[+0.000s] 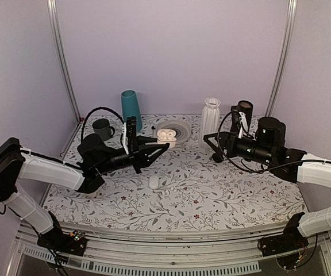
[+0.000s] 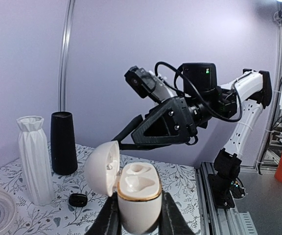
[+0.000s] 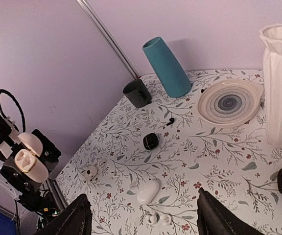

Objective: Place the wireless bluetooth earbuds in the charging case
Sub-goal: Pick up the left earbud from the center of the board.

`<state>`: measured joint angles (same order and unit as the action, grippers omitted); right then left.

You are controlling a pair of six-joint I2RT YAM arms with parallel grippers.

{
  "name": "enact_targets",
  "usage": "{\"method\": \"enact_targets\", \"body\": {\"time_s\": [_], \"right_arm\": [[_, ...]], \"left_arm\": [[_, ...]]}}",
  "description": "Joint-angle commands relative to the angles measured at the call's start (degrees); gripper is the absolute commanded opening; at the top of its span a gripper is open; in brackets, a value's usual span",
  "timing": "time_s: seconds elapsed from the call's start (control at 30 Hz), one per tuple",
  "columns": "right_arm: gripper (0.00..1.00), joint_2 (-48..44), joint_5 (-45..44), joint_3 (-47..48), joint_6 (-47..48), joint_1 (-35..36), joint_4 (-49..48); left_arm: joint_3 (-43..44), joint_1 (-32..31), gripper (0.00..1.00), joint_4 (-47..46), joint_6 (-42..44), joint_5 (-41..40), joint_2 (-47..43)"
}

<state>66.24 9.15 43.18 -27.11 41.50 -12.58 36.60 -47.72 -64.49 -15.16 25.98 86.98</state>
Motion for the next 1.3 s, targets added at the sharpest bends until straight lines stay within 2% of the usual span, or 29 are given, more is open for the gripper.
{"method": "enact_targets", "body": {"time_s": [0.0, 0.17, 0.33, 0.4, 0.5, 0.63, 0.93, 1.13, 1.27], "right_arm": [[0.73, -3.53, -8.82, -4.70, -4.97, -2.87, 7.51], [0.72, -1.59, -9.37, -10.52, -10.97, -9.57, 7.28], [0.70, 3.26, -8.15, -10.86, -13.96, -14.99, 7.81], [0.68, 5.19, -6.17, -10.84, -15.00, -17.54, 8.46], [0.63, 7.87, -4.06, -11.37, -16.47, -20.56, 8.20], [0.58, 12.04, -3.22, -9.50, -17.42, -21.76, 9.06], [0.56, 16.65, -3.60, -8.05, -20.74, -23.13, 9.06], [0.56, 20.01, -1.88, -7.17, -20.55, -24.23, 7.69], [0.56, 23.17, -1.20, -5.14, -20.52, -24.51, 7.30]], "left_arm": [[-0.27, -2.99, 0.00, -4.40, 1.32, 0.28, 2.00], [-1.40, -5.05, 0.00, -3.81, 2.32, -1.53, 0.56], [-3.92, -6.19, 0.00, -4.06, 0.69, -6.77, -2.25], [-4.12, -6.11, 0.00, -4.88, 0.60, -5.66, -2.83], [0.18, -6.09, 0.00, 3.77, 4.35, -3.68, -4.08], [4.34, -5.98, 0.00, 10.08, 8.16, -3.02, -4.30], [8.75, -3.30, 0.00, 9.64, 6.41, -0.41, -0.89], [6.59, -1.34, 0.00, 4.54, 3.59, 0.19, -0.58], [5.37, -0.46, 0.00, 4.71, 2.85, 0.97, -1.02]]}}
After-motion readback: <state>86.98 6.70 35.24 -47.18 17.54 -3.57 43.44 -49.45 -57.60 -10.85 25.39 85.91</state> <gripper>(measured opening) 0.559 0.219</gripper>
